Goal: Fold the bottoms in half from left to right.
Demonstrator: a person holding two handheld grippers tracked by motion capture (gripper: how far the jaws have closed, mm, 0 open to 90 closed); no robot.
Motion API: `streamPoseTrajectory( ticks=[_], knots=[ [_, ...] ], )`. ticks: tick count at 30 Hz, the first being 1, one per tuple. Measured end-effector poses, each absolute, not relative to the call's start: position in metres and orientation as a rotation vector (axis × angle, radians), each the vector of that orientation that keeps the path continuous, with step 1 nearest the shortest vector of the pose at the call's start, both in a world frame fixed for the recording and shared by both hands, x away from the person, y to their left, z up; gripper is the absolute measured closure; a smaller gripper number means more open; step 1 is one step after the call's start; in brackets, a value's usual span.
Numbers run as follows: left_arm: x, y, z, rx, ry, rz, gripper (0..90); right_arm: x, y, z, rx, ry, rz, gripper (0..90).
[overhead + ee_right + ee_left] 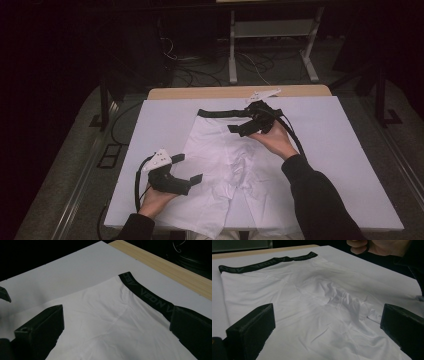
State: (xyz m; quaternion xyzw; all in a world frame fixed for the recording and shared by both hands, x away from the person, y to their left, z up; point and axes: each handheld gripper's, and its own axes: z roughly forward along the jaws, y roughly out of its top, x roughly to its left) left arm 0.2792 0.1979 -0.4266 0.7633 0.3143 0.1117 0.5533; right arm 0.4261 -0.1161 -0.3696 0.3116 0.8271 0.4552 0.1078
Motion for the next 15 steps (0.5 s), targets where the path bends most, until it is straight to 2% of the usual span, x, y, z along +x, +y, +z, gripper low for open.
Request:
streamPoseTrajectory(
  ticks=[15],
  knots=[
    [0.279, 0.199, -0.426, 1.804, 0.739, 0.266, 0.0, 0.44, -0.088, -0.37, 0.893, 2.464, 1.328, 0.0]
  ],
)
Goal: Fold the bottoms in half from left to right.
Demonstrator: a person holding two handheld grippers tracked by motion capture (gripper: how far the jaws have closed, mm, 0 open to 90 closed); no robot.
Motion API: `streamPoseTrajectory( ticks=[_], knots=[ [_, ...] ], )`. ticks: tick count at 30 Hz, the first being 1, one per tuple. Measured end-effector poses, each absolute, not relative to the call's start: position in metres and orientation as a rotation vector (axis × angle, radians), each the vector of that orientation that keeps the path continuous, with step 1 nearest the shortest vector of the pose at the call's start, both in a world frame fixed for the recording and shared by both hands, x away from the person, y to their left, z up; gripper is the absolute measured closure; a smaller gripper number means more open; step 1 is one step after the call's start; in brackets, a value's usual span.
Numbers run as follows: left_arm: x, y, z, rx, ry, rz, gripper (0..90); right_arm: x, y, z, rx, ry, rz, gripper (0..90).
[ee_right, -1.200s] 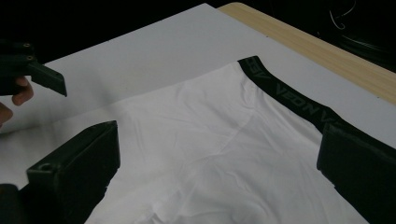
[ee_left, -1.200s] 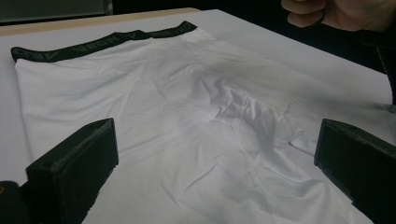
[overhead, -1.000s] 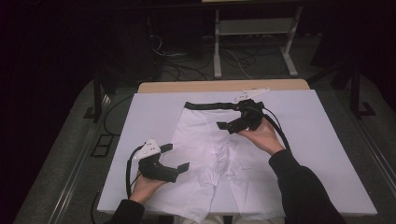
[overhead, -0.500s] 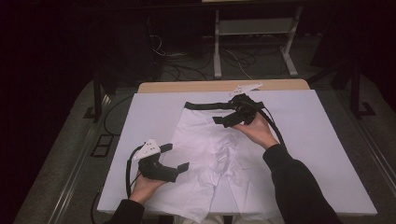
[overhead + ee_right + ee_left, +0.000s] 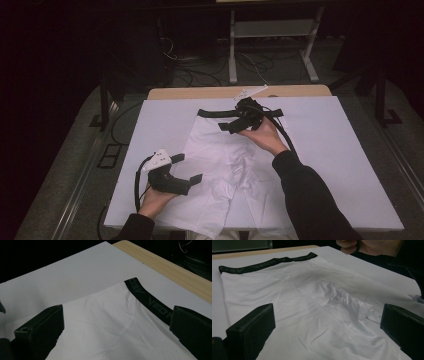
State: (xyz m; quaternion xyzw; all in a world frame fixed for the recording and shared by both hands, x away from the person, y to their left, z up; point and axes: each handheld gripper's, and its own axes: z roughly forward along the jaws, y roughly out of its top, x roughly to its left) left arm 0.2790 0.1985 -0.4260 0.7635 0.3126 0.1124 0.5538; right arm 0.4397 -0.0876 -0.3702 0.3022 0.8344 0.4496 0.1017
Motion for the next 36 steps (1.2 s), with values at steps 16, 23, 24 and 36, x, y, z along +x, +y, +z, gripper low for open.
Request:
streamPoseTrajectory(
  ticks=[16, 23, 24, 36],
  knots=[
    [0.278, 0.199, -0.425, 1.796, 0.74, 0.261, 0.0, 0.456, -0.058, -0.376, 0.88, 2.451, 1.319, 0.0],
    [0.278, 0.199, -0.425, 1.793, 0.738, 0.26, 0.0, 0.465, -0.046, -0.382, 0.895, 2.453, 1.33, 0.0],
    [0.278, 0.199, -0.425, 1.793, 0.738, 0.261, 0.0, 0.467, -0.042, -0.384, 0.899, 2.45, 1.33, 0.0],
    [0.278, 0.199, -0.425, 1.79, 0.735, 0.256, 0.0, 0.484, -0.031, -0.401, 0.969, 2.437, 1.343, 0.0]
  ],
)
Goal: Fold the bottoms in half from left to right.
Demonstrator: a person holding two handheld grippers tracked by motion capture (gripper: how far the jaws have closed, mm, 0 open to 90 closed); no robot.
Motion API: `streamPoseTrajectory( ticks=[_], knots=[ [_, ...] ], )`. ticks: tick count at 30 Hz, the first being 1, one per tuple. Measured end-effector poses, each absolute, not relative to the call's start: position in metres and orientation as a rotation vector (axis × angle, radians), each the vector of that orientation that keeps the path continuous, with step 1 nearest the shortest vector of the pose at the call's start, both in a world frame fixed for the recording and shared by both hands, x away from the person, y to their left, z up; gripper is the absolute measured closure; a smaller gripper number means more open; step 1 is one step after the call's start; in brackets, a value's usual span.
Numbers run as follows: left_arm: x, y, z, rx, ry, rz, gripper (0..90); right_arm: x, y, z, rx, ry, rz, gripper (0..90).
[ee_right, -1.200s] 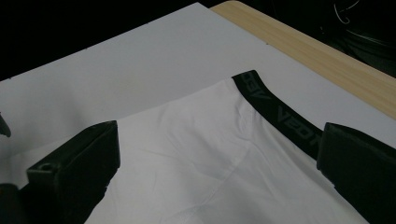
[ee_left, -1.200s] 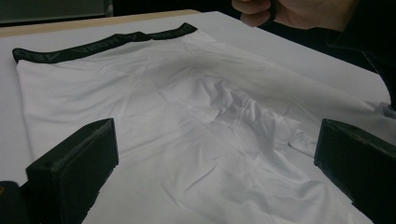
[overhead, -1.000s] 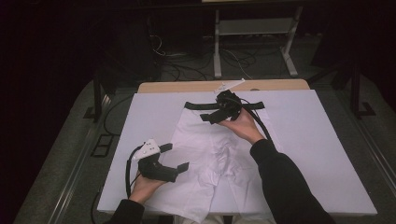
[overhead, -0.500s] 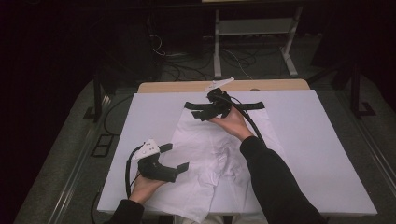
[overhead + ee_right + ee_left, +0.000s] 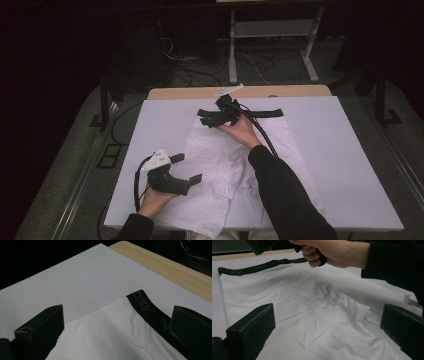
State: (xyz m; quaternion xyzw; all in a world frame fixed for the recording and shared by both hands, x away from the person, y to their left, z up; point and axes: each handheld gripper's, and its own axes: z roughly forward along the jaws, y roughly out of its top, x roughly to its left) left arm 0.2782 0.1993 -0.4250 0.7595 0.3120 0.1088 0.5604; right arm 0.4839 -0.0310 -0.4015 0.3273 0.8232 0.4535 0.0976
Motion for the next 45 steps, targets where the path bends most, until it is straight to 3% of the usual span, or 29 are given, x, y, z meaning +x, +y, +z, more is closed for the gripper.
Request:
streamPoseTrajectory(
  ticks=[37, 45],
  knots=[
    [0.28, 0.2, -0.424, 1.766, 0.736, 0.246, 0.0, 0.535, 0.023, -0.422, 1.003, 2.396, 1.306, 0.0],
    [0.28, 0.201, -0.424, 1.762, 0.733, 0.244, 0.0, 0.542, 0.026, -0.437, 1.058, 2.372, 1.314, 4.6]
  ],
)
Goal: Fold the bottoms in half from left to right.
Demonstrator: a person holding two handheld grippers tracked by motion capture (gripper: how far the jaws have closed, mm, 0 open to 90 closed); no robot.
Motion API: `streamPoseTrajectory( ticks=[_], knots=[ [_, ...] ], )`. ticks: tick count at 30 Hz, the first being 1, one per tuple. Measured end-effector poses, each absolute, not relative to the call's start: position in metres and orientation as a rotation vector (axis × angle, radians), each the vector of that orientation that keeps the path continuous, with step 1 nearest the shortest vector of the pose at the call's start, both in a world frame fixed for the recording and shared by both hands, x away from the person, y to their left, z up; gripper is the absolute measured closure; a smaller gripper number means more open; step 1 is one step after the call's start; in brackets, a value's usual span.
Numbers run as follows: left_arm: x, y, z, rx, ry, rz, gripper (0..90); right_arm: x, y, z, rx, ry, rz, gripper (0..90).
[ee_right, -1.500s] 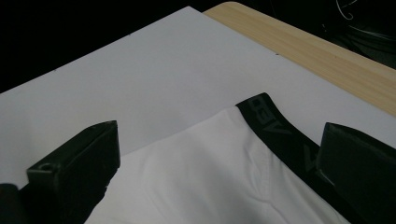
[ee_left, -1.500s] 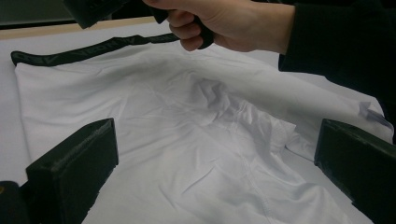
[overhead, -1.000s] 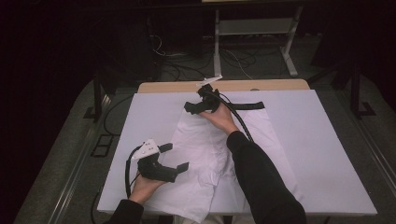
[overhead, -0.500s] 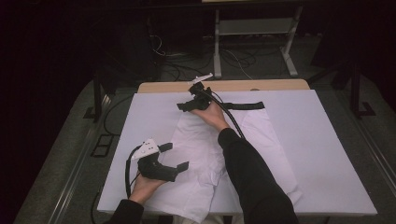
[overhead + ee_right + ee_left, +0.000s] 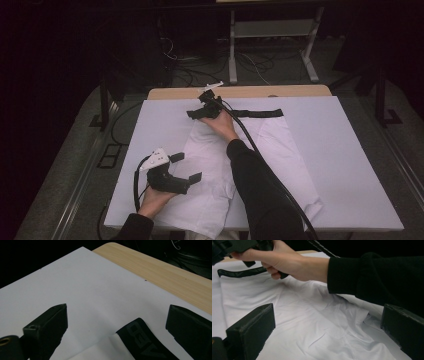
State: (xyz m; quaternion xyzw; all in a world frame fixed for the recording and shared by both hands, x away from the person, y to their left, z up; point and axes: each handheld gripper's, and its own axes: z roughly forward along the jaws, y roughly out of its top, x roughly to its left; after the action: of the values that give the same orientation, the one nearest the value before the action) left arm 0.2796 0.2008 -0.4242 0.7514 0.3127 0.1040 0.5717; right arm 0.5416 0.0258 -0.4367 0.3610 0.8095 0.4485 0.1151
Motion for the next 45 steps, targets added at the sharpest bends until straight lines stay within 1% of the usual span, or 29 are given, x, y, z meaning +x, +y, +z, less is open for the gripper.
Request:
streamPoseTrajectory(
  ticks=[3, 4, 6, 9, 13, 14, 17, 18, 19, 23, 24, 25, 29, 32, 34, 35, 37, 39, 40, 41, 43, 45],
  knots=[
    [0.28, 0.201, -0.424, 1.762, 0.736, 0.244, 0.0, 0.542, 0.028, -0.442, 1.071, 2.363, 1.315, 10.3],
    [0.28, 0.201, -0.424, 1.762, 0.736, 0.244, 0.0, 0.542, 0.028, -0.442, 1.071, 2.363, 1.315, 10.3],
    [0.28, 0.201, -0.424, 1.762, 0.735, 0.245, 0.0, 0.543, 0.03, -0.443, 1.065, 2.354, 1.321, 14.5],
    [0.28, 0.201, -0.424, 1.761, 0.735, 0.244, 0.0, 0.543, 0.032, -0.445, 1.072, 2.356, 1.304, 15.7],
    [0.28, 0.201, -0.424, 1.763, 0.735, 0.243, 0.0, 0.544, 0.034, -0.448, 1.081, 2.355, 1.261, 23.3],
    [0.28, 0.201, -0.424, 1.762, 0.735, 0.243, 0.0, 0.544, 0.034, -0.448, 1.081, 2.355, 1.261, 23.3],
    [0.28, 0.201, -0.424, 1.762, 0.734, 0.244, 0.0, 0.545, 0.033, -0.45, 1.09, 2.357, 1.246, 27.7],
    [0.28, 0.201, -0.424, 1.762, 0.734, 0.244, 0.0, 0.545, 0.033, -0.451, 1.097, 2.36, 1.245, 29.7],
    [0.28, 0.201, -0.424, 1.762, 0.735, 0.245, 0.0, 0.546, 0.033, -0.453, 1.11, 2.369, 1.24, 33.6],
    [0.28, 0.201, -0.425, 1.761, 0.737, 0.245, 0.0, 0.548, 0.032, -0.453, 1.129, 2.381, 1.226, 42.7],
    [0.28, 0.201, -0.425, 1.761, 0.737, 0.245, 0.0, 0.548, 0.032, -0.453, 1.129, 2.381, 1.226, 42.7],
    [0.28, 0.201, -0.425, 1.761, 0.737, 0.245, 0.0, 0.549, 0.031, -0.453, 1.137, 2.38, 1.227, 48.5],
    [0.28, 0.2, -0.425, 1.763, 0.741, 0.245, 0.0, 0.548, 0.033, -0.454, 1.14, 2.386, 1.183, 54.9],
    [0.28, 0.2, -0.425, 1.763, 0.743, 0.247, 0.0, 0.548, 0.034, -0.456, 1.149, 2.393, 1.166, 55.7],
    [0.28, 0.201, -0.425, 1.764, 0.748, 0.248, 0.0, 0.548, 0.034, -0.456, 1.156, 2.386, 1.154, 58.8],
    [0.28, 0.201, -0.426, 1.766, 0.754, 0.247, 0.0, 0.547, 0.034, -0.456, 1.165, 2.376, 1.137, 64.6],
    [0.28, 0.202, -0.426, 1.769, 0.76, 0.254, 0.0, 0.547, 0.034, -0.456, 1.171, 2.371, 1.127, 65.9],
    [0.28, 0.203, -0.426, 1.765, 0.771, 0.258, 0.0, 0.547, 0.034, -0.455, 1.18, 2.376, 1.13, 72.3],
    [0.28, 0.203, -0.426, 1.764, 0.778, 0.258, 0.0, 0.546, 0.034, -0.455, 1.189, 2.382, 1.124, 77.7],
    [0.28, 0.204, -0.427, 1.763, 0.784, 0.259, 0.0, 0.546, 0.034, -0.455, 1.189, 2.382, 1.124, 77.7],
    [0.28, 0.205, -0.427, 1.77, 0.789, 0.252, 0.0, 0.545, 0.034, -0.453, 1.191, 2.39, 1.115, 83.2],
    [0.28, 0.206, -0.427, 1.773, 0.807, 0.242, 0.0, 0.545, 0.033, -0.451, 1.194, 2.39, 1.106, 85.1]
  ],
)
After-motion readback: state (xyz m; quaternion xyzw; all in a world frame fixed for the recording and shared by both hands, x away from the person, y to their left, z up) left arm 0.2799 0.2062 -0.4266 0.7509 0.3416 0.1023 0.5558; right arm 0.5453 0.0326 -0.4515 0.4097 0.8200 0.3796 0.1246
